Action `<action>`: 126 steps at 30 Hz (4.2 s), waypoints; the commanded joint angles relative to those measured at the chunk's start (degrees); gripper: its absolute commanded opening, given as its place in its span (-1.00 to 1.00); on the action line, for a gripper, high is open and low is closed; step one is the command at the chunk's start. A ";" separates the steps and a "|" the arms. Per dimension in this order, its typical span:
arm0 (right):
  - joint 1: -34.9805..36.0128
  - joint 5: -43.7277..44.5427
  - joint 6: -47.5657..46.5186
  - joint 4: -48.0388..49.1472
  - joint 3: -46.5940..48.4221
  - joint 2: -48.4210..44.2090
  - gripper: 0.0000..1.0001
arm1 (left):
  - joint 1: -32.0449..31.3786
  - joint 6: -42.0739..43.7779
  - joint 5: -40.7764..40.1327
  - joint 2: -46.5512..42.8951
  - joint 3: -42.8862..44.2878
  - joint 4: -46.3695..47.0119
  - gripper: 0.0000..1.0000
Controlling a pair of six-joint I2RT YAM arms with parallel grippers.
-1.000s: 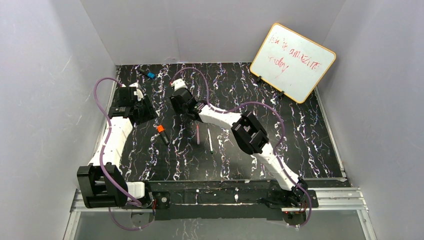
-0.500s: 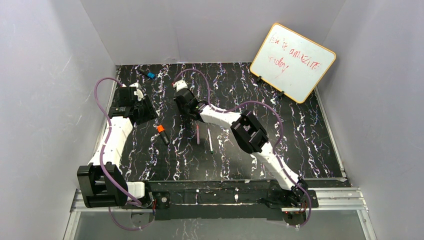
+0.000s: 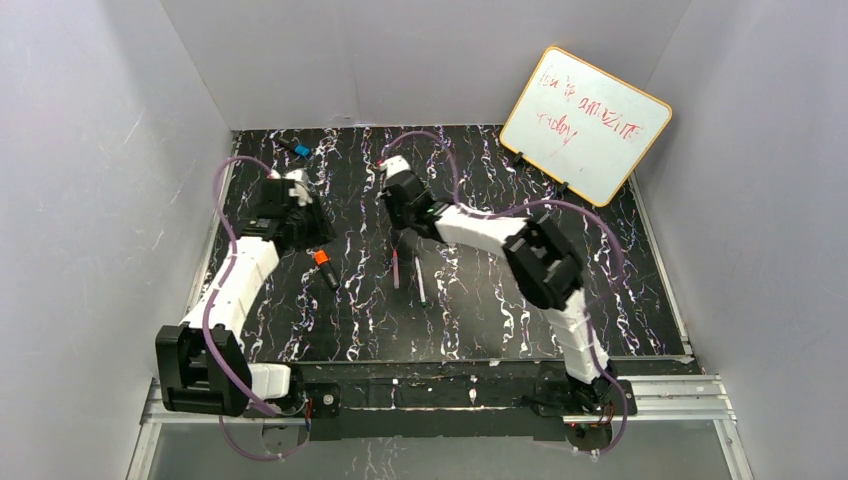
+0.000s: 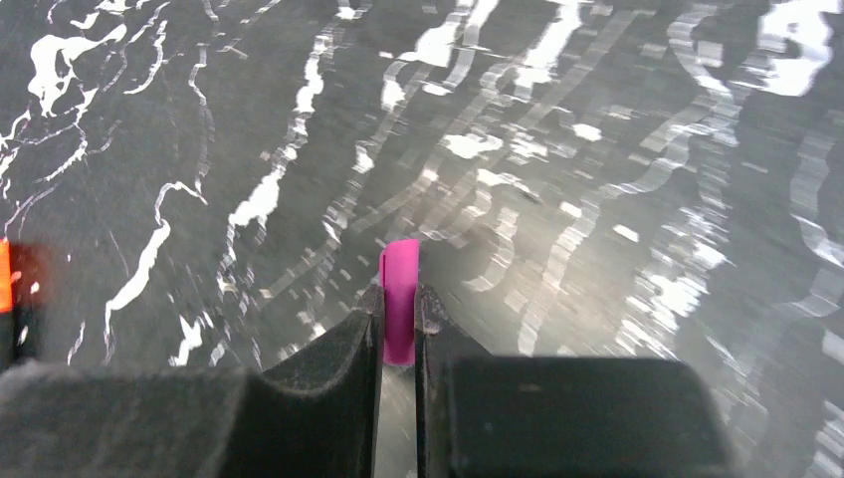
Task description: Insert the pens into the pen caps
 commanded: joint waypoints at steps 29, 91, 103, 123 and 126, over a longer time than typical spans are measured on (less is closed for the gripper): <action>-5.07 10.76 6.76 -5.96 -44.75 -49.32 -0.21 | -34.03 -9.17 -22.01 19.05 0.95 6.76 -0.21; -5.95 -20.77 34.32 42.05 -52.22 -34.64 0.22 | -37.14 -5.05 -11.15 5.65 -0.25 15.76 -1.00; -5.95 -20.24 33.87 43.02 -50.61 -32.11 -0.07 | -37.14 -4.64 -10.79 4.86 0.86 14.82 -1.00; -5.94 -29.23 29.28 41.59 -47.82 -33.01 -0.97 | -32.40 -7.53 0.50 -4.96 -14.29 28.89 -0.51; -5.89 -30.37 28.87 41.53 -47.75 -33.63 -0.97 | -28.56 -10.99 7.28 -7.18 -19.25 36.76 -0.47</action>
